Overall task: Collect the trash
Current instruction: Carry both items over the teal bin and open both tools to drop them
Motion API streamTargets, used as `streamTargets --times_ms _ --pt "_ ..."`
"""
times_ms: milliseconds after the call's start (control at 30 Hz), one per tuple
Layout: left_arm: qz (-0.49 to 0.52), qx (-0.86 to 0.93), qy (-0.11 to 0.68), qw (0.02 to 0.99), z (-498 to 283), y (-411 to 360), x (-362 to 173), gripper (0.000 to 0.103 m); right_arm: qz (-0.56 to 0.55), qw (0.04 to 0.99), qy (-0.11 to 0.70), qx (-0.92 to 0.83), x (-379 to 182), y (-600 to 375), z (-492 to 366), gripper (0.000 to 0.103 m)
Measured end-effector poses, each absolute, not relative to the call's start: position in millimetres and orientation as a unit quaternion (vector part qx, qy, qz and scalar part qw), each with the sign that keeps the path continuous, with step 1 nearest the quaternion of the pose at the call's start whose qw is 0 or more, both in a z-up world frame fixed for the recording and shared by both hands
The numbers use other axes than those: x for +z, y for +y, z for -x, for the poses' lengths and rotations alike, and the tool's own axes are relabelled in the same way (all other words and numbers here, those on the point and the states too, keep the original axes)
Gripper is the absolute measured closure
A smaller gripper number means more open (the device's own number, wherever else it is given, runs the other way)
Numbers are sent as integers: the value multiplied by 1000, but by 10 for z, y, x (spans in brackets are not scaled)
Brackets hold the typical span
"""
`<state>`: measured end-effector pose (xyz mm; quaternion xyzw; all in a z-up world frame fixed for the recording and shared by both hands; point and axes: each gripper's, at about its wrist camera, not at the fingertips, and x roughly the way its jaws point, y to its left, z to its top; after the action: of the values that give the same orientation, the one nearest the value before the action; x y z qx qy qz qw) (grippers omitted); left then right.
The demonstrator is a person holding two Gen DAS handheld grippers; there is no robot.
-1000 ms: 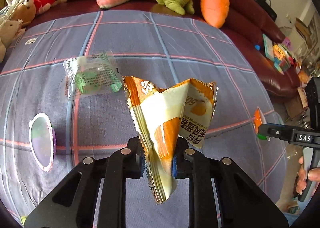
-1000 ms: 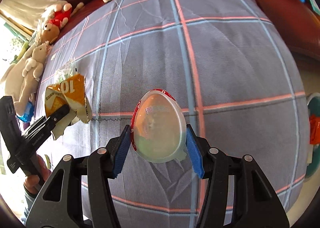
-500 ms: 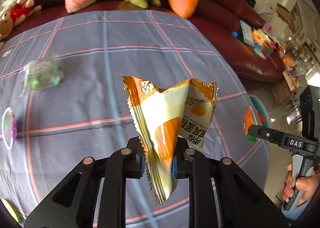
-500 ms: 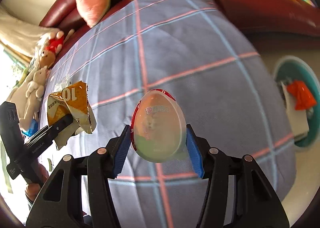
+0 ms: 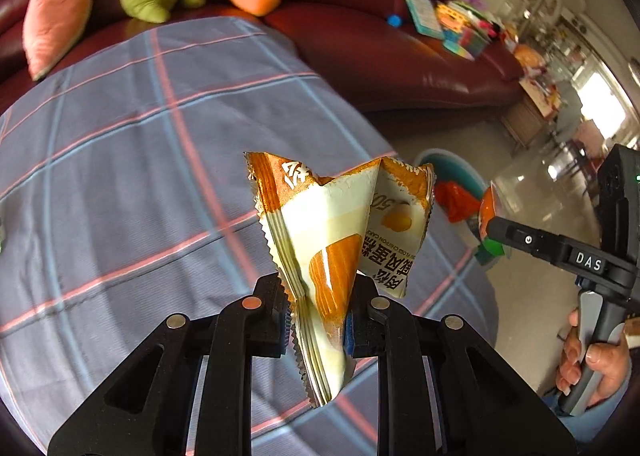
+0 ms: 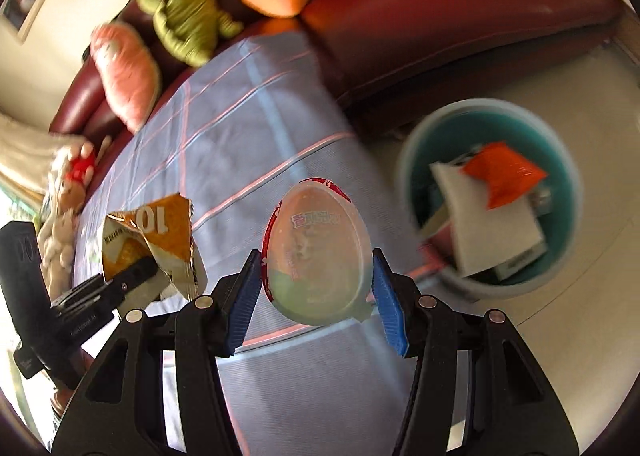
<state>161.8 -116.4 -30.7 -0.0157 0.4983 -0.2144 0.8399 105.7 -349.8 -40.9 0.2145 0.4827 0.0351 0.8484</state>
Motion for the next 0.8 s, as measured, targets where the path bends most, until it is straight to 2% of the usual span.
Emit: streamTargets --times_ms 433,800 --pt "-47 -298 512 804 -1820 -2694 -457 83 -267 854 442 -61 -379 -4783 -752 51" --pt "-72 -334 531 775 -1867 -3443 -719 83 -273 853 436 -94 -337 -5217 -704 51"
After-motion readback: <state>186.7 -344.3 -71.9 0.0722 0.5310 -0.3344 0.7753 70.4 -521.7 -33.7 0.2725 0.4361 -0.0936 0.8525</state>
